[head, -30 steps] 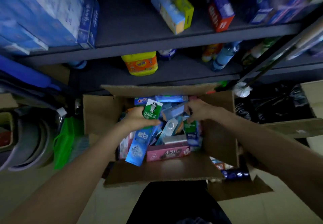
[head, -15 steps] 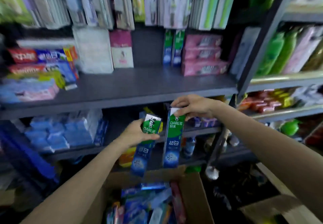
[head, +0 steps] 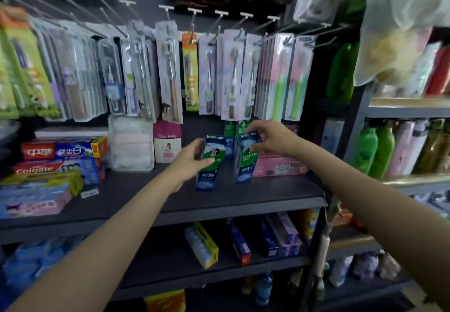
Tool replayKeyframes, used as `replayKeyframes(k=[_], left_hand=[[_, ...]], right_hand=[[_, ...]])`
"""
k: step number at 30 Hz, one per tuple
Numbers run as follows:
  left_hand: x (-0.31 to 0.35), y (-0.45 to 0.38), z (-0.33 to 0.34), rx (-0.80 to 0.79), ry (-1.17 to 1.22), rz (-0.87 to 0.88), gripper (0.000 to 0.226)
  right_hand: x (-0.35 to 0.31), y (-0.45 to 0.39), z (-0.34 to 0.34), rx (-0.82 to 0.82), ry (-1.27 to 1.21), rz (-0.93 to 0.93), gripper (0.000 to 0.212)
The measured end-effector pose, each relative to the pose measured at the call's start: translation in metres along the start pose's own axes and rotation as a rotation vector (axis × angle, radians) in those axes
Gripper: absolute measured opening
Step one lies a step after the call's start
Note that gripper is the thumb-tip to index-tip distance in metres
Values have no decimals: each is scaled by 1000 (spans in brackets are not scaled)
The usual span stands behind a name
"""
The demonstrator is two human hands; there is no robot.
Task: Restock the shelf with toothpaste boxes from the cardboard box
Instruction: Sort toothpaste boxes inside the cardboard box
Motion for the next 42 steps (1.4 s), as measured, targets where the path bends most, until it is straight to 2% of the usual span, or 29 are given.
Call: replayKeyframes(k=[3,8,12,18,23,27,30,34,37,42], left_hand=[[-4,-35,14,31,19,-14,59],[-30,-95,33,135,83,-62,50],[-49,-141,41,184,89,-95,45],[-69,-191,50,167,61,-99,46],[-79,-223,60,119,72,-115,54],[-76,-240,71,83,69,-98,47],[-79,-251,77,137,39,-102,40],[-96,-254,93,155,-63,-204,49],[-111,-250,107,126,-65,-225,50],[-124,-247,117,111,-26,-192,58]], right_hand=[[16,-23,1,91,107,-19,47],[60,-68,10,230,17,2,43],[73,-100,11,245,-21,-87,43],[82,-119,20,188,8,-210,45],[113,-133,45,127,39,-124,46],[138,-147,51,217,-19,-7,49],[142,-156,58,288,-16,18,48],[147,-152,80,388,-128,123,68],[151,-134,103,465,-168,123,78],[165,-129,150,359,30,147,60]])
Point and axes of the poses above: each hand's wrist, its own y-axis away from the middle knuckle, its own z-axis out of the palm, x = y × z, the point moved 5 cm from there along -y, towards the middle knuckle, and after that the axes turned 4 degrees about -y, right-handed, at the moved point
